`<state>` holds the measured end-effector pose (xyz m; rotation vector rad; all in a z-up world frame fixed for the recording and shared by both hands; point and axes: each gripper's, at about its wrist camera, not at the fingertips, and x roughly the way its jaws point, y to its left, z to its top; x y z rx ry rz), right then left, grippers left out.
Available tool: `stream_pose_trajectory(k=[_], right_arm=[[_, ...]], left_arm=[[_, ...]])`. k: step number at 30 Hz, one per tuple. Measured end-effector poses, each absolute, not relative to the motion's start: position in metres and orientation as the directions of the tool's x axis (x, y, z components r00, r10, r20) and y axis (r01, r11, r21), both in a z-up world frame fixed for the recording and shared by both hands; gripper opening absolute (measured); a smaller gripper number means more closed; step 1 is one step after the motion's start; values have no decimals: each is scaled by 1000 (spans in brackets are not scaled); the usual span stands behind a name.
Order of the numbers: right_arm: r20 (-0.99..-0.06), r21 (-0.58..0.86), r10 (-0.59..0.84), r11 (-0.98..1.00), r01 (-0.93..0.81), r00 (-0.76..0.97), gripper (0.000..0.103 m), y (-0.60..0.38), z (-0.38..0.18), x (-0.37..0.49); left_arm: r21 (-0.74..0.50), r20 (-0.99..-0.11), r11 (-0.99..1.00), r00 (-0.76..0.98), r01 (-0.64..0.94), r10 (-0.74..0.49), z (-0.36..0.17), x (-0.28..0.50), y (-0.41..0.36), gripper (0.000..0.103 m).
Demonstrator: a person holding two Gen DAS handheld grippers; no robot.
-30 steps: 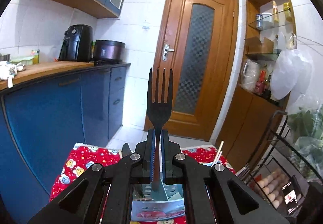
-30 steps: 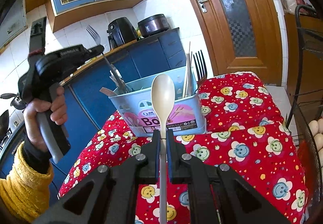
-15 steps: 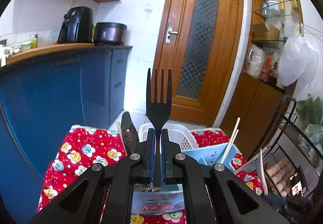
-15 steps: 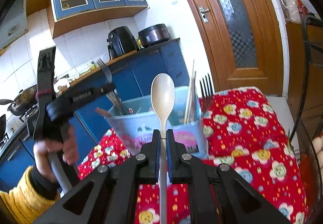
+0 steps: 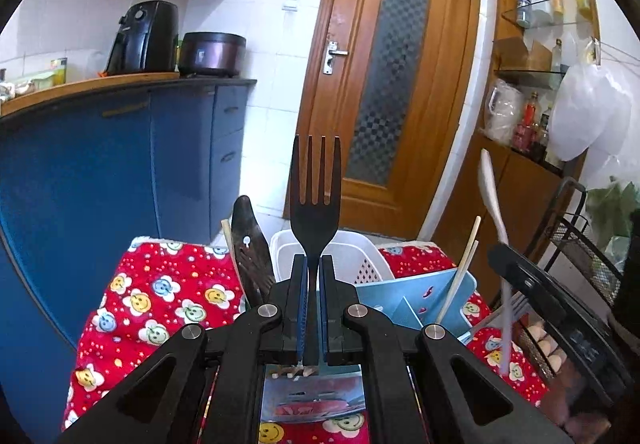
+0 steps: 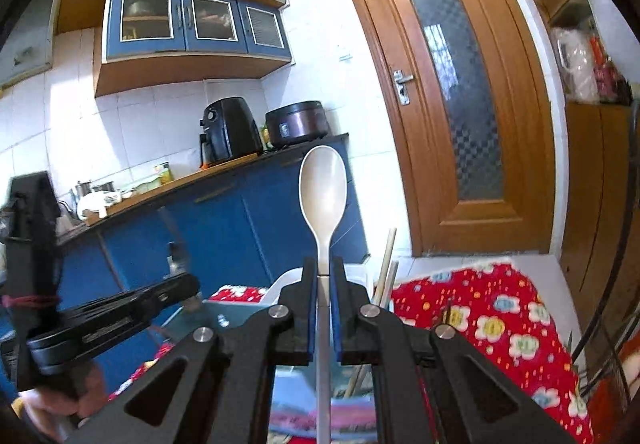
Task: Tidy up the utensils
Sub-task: 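Lift the fork and spoon and carry them above the Box holder, then open the left tool to drop the fork into the Box holder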
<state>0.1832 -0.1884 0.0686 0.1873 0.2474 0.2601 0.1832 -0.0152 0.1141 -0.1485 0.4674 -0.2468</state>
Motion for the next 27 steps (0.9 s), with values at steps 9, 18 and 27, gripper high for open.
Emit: stream_pose_trajectory(k=[9, 18, 27], right_arm=[[-152, 158, 228, 966, -205, 962, 7, -175, 72, 196], [-180, 106, 200, 977, -183, 963, 7, -166, 55, 198], [-201, 109, 218, 974, -199, 955, 25, -165, 57, 186]], left_arm=[[-206, -427, 956, 860, 207, -278, 110, 185, -13, 5], [-225, -437, 951, 850, 213, -294, 107, 185, -14, 5], [-236, -467, 948, 831, 213, -303, 108, 186, -15, 7]])
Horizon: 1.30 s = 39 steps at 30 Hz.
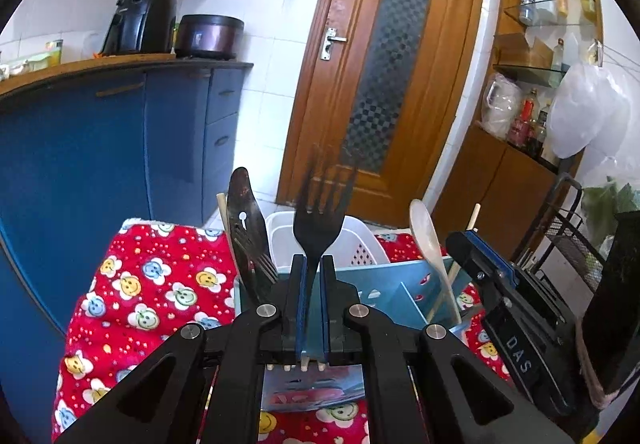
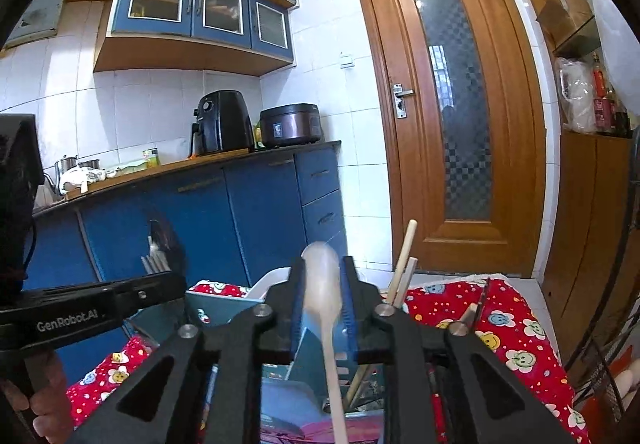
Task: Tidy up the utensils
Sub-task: 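Open the left tool to drop the fork into the Box holder, then lower the white spoon into the Box holder and open the right tool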
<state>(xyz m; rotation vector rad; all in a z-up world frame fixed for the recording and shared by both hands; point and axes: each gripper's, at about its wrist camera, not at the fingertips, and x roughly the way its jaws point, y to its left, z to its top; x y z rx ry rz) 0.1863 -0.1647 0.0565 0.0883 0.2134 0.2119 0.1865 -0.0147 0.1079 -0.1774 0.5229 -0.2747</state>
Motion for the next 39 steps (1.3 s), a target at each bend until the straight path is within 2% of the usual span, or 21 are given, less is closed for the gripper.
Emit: stream_pose_trajectory(k=[2, 4, 15, 23, 33, 39], right_arm=[[-189, 109, 224, 972, -206, 956, 32, -163, 60, 182], [-176, 110, 227, 972, -210, 958, 35, -163, 64, 178], [-193, 147, 257, 962, -231, 947, 38, -173, 78, 160], [-272, 173, 295, 951, -255, 916, 39, -188, 78, 138], [-377, 160, 281, 958, -237, 883, 39, -206, 50, 120], [-449, 212, 316, 946, -244, 836, 39, -215, 31, 132]], left_arm=[[-238, -463, 947, 832, 215, -305, 110, 185, -15, 7], [-233, -456, 948, 837, 217, -303, 113, 181, -15, 8], [-222, -439, 946, 843, 235, -312, 126, 160, -13, 10], [-206, -450, 948, 837, 243, -312, 128, 135, -8, 10], [-219, -484, 942, 811, 252, -330, 113, 106, -7, 11], [-225, -510, 943, 794, 247, -330, 100, 96, -9, 11]])
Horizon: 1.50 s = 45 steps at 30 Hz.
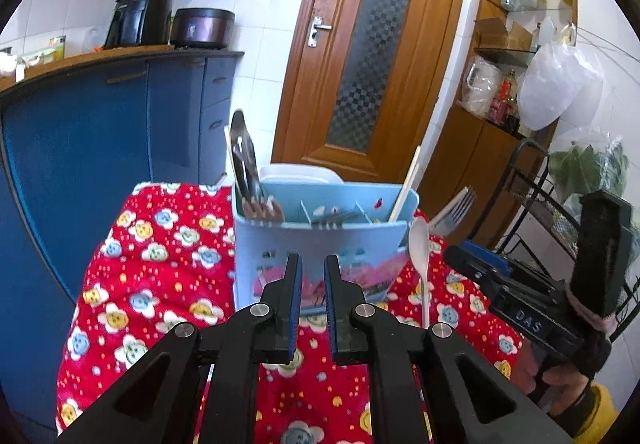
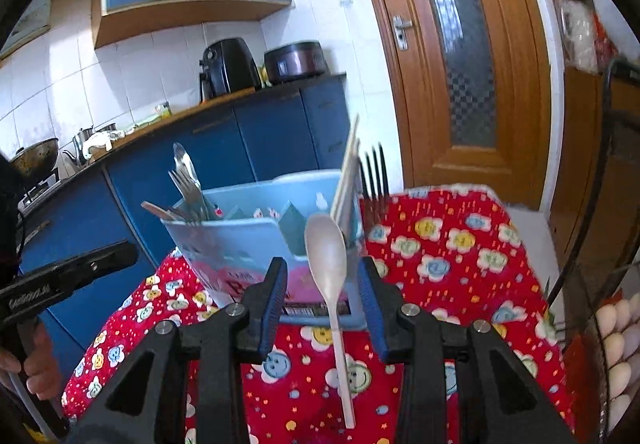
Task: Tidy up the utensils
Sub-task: 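Lower the white spoon into the Box holder and open the right tool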
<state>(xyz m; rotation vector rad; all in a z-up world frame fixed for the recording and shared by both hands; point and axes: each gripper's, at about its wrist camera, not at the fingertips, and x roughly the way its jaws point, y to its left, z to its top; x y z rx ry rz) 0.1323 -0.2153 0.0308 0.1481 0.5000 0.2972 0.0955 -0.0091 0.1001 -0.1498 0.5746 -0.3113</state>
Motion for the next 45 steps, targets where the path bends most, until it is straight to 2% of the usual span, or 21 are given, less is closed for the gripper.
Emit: stream_pose_trajectory(k=[4, 15, 19, 27, 36, 45], right_arm=[[-484, 256, 344, 935, -245, 805, 39, -223, 19, 147], [-514, 277, 395, 917, -289, 761, 24, -223, 13, 169], [-517, 278, 410, 911, -306, 751, 9, -220, 13, 172], [-508, 254, 406, 913, -319, 760, 4, -215, 17, 161], [-463, 209, 383, 924, -321, 799, 4, -207, 34, 144], [-297, 267, 381, 914, -307, 875, 4, -212, 78, 132]], left_arm=[[-230, -535, 944, 779, 238, -327, 86, 92, -9, 11], [-247, -578, 947, 754, 203, -313, 61, 96, -3, 11], [-242, -586, 950, 751, 195, -304, 56, 98, -1, 11], [-257, -585, 947, 749, 192, -311, 53, 98, 5, 11], [-271, -582, 943, 748, 192, -319, 52, 97, 7, 11], [-276, -577, 942, 751, 190, -321, 52, 97, 13, 11]])
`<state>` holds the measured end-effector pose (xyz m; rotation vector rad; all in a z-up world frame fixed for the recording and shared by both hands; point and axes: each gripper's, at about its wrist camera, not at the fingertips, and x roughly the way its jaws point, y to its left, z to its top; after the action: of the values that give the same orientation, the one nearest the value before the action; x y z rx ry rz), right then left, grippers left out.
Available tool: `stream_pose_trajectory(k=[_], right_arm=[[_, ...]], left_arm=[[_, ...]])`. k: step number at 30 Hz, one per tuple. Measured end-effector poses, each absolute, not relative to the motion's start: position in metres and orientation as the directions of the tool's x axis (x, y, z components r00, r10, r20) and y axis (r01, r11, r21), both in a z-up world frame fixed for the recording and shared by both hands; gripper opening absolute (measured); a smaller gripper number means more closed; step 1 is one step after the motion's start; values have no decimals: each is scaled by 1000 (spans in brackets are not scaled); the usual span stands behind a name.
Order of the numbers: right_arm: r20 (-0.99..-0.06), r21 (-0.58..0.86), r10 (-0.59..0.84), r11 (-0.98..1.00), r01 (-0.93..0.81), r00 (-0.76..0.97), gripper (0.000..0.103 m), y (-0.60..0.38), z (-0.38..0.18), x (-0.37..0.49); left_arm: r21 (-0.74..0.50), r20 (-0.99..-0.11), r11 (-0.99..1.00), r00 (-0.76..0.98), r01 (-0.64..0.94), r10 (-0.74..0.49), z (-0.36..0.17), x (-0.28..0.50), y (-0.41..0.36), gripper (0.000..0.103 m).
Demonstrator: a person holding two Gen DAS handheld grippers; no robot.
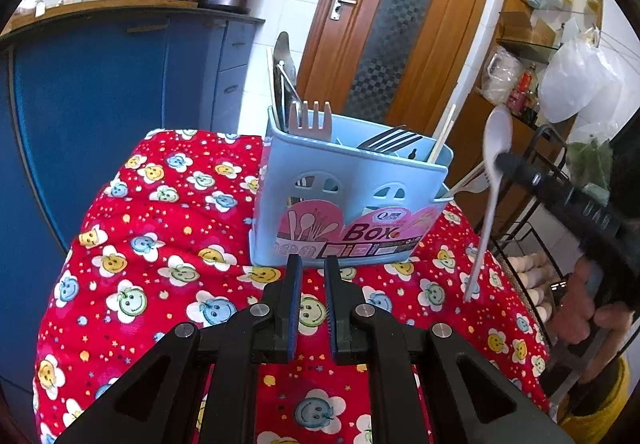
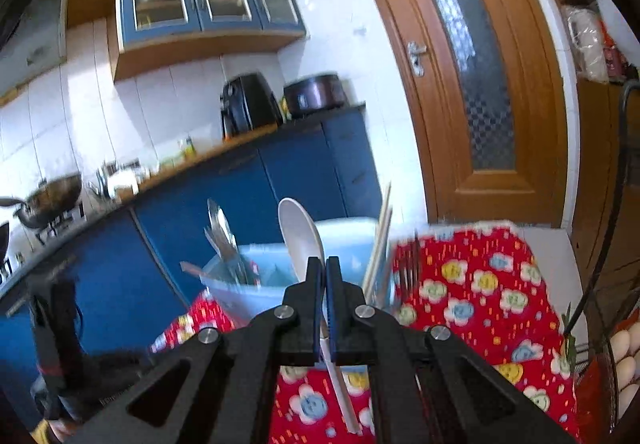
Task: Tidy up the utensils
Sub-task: 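Lower the white spoon into the Box holder and open the right tool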
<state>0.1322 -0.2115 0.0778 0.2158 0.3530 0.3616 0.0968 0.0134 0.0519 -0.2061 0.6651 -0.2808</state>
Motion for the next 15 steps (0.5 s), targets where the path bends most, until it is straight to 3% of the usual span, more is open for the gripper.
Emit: stream_pose_trajectory(k=[15], right_arm=[[-88, 295, 217, 938, -182, 972, 4, -204, 112, 157]], left_arm=[[-282, -582, 943, 751, 175, -313, 44, 100, 20, 11]])
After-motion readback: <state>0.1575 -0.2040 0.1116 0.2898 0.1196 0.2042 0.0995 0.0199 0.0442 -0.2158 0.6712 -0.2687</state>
